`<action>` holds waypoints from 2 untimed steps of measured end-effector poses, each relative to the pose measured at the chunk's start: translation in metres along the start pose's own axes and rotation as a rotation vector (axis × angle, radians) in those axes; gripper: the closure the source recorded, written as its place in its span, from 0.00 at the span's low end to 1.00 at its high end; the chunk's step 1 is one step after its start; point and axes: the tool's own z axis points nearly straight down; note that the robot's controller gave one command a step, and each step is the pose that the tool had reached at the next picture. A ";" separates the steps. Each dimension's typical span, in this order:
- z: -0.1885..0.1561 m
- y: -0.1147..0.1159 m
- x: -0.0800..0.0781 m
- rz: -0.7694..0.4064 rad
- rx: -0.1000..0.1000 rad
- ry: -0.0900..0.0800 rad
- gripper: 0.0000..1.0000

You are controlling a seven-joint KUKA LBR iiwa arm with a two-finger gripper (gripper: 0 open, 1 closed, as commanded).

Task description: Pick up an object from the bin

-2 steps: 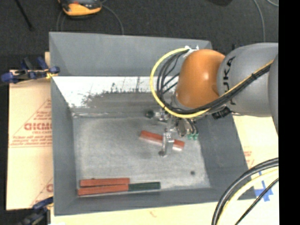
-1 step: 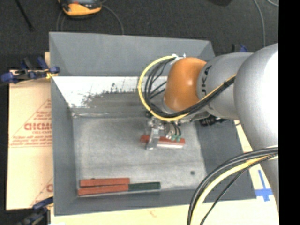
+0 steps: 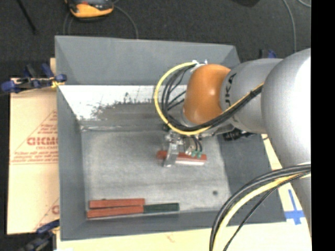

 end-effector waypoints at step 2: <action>-0.113 0.030 0.028 -0.026 -0.001 -0.002 1.00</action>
Offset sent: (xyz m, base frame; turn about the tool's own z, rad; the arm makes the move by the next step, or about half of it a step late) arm 0.0000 0.0000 0.0000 0.0000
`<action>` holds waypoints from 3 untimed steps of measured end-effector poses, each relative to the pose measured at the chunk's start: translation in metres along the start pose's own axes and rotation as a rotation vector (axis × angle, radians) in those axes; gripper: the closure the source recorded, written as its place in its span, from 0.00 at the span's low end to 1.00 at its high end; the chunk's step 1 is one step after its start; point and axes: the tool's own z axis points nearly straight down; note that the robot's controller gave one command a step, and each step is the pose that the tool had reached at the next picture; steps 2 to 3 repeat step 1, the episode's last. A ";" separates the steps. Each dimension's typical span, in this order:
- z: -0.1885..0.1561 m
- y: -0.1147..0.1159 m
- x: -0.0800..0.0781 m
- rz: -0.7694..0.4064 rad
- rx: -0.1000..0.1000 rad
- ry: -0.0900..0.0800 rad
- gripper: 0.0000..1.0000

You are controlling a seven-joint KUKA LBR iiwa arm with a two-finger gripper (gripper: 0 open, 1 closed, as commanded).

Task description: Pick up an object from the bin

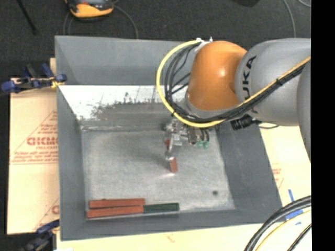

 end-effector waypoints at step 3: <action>-0.027 0.004 0.032 0.017 0.000 0.007 1.00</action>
Offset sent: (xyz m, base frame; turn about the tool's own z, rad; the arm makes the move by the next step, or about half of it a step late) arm -0.0228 -0.0363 0.0322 0.0453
